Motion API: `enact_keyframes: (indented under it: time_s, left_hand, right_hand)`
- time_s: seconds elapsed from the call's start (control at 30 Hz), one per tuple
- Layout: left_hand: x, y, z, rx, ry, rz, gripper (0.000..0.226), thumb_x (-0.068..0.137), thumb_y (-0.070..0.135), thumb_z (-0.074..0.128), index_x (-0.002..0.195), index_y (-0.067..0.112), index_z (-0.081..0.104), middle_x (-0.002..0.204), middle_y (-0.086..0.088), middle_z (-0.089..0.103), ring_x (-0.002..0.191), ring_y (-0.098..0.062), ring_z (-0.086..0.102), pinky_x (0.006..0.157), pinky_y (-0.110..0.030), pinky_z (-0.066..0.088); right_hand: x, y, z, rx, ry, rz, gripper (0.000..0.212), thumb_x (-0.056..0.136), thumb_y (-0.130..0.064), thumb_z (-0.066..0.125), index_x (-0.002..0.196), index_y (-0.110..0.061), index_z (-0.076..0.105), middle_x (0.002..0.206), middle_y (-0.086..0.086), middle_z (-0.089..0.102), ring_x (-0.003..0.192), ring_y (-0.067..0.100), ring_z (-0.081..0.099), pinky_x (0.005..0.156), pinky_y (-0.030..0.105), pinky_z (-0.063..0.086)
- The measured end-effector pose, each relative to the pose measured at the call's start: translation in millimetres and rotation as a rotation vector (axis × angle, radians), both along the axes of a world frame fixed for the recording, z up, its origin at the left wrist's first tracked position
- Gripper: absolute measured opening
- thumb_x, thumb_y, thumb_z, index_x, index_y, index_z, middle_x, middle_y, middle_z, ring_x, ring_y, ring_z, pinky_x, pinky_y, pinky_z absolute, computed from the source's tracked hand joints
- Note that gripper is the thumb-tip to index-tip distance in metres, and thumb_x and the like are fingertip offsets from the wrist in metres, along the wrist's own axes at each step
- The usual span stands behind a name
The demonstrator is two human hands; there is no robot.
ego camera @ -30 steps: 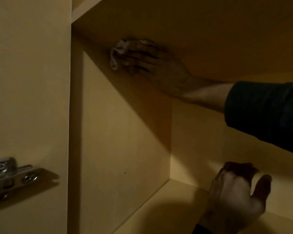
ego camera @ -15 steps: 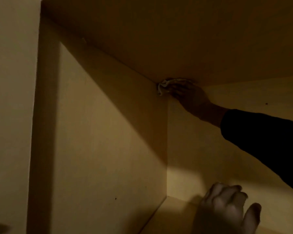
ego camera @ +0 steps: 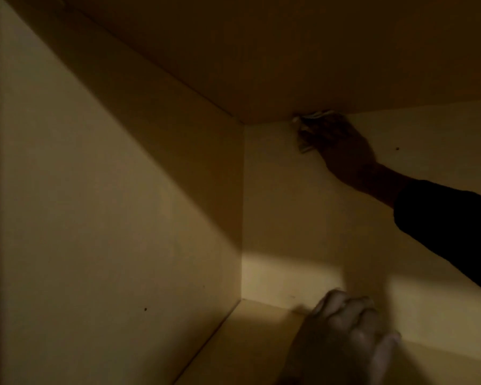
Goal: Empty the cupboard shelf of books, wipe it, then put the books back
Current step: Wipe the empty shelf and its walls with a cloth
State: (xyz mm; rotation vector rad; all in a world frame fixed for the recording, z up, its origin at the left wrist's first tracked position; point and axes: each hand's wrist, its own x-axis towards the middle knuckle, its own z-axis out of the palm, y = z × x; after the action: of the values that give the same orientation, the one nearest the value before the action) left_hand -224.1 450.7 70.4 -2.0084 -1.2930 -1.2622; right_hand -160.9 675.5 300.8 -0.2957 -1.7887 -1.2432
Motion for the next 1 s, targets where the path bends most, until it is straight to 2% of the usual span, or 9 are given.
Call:
enact_keyframes:
  time_s: [0.1,0.2,0.27,0.37,0.47,0.6,0.67,0.8,1.0]
  left_hand:
    - [28,-5,-15,0.024,0.157,-0.021,0.036,0.095,0.042,0.05,0.106,0.015,0.071,0.118,0.003,0.068,0.106,-0.014,0.06,0.098,-0.028,0.046]
    - [32,-6,-17,0.05,0.158,-0.041,0.035,0.098,0.04,0.049,0.106,0.013,0.071,0.117,0.0,0.069,0.106,-0.016,0.061,0.095,-0.03,0.048]
    - [34,-5,-18,0.065,0.138,-0.04,0.035,0.099,0.039,0.049,0.103,0.013,0.072,0.113,0.0,0.07,0.104,-0.015,0.061,0.092,-0.027,0.049]
    - [41,-10,-15,0.003,0.059,-0.052,0.034,0.097,0.041,0.049,0.102,0.016,0.072,0.109,0.004,0.071,0.104,-0.007,0.057,0.09,-0.014,0.039]
    - [49,-17,-11,-0.147,-0.116,-0.094,0.032,0.097,0.044,0.049,0.108,0.023,0.07,0.115,0.013,0.067,0.112,0.002,0.052,0.093,-0.01,0.038]
    - [65,-24,-6,-0.262,-0.479,-0.233,0.022,0.097,0.038,0.055,0.103,0.025,0.072,0.109,0.017,0.069,0.108,0.006,0.058,0.091,-0.012,0.044]
    - [75,-28,-3,-0.296,-0.685,-0.253,0.017,0.097,0.029,0.057,0.099,0.022,0.073,0.102,0.016,0.071,0.1,0.004,0.062,0.087,-0.01,0.044]
    - [85,-41,2,-0.612,-1.126,-0.368,0.018,0.098,0.036,0.054,0.092,0.025,0.067,0.098,0.014,0.068,0.091,-0.005,0.063,0.086,-0.024,0.048]
    - [95,-57,-4,-0.801,-1.267,-0.446,0.039,0.091,0.051,0.058,0.106,0.018,0.073,0.09,0.001,0.076,0.081,-0.015,0.071,0.073,-0.03,0.053]
  right_hand:
    - [77,7,-13,-0.032,0.15,-0.063,0.038,0.104,-0.007,0.042,0.141,-0.012,0.05,0.147,0.012,0.047,0.136,0.032,0.042,0.113,0.053,0.031]
    - [143,-10,-36,-0.346,0.351,-0.107,0.047,0.095,0.004,0.045,0.14,-0.01,0.049,0.15,0.018,0.041,0.14,0.038,0.035,0.115,0.056,0.026]
    - [180,-24,-58,-0.505,0.438,-0.133,0.045,0.098,-0.006,0.04,0.141,-0.012,0.049,0.151,0.018,0.039,0.14,0.039,0.033,0.114,0.057,0.027]
    - [209,-52,-90,-0.656,0.466,-0.074,0.036,0.103,-0.039,0.033,0.126,-0.034,0.061,0.138,0.005,0.056,0.127,0.031,0.051,0.105,0.055,0.041]
    - [206,-87,-117,-1.07,0.62,0.147,0.037,0.1,-0.018,0.039,0.129,-0.013,0.061,0.139,0.015,0.055,0.128,0.028,0.049,0.108,0.031,0.039]
    - [191,-135,-150,-1.775,0.797,0.718,0.027,0.096,0.009,0.044,0.117,-0.001,0.058,0.125,0.021,0.061,0.103,0.026,0.062,0.065,0.026,0.059]
    - [186,-156,-165,-2.005,0.804,0.981,0.03,0.093,0.012,0.039,0.109,-0.001,0.06,0.117,0.023,0.065,0.087,0.025,0.069,0.066,0.027,0.059]
    - [185,-196,-187,-2.233,0.693,1.179,0.033,0.095,0.004,0.041,0.122,0.001,0.059,0.105,0.02,0.066,0.081,0.022,0.065,0.07,0.027,0.058]
    - [191,-240,-206,-2.372,0.616,1.147,0.025,0.097,-0.002,0.039,0.113,0.002,0.058,0.097,0.018,0.064,0.077,0.023,0.063,0.069,0.028,0.058]
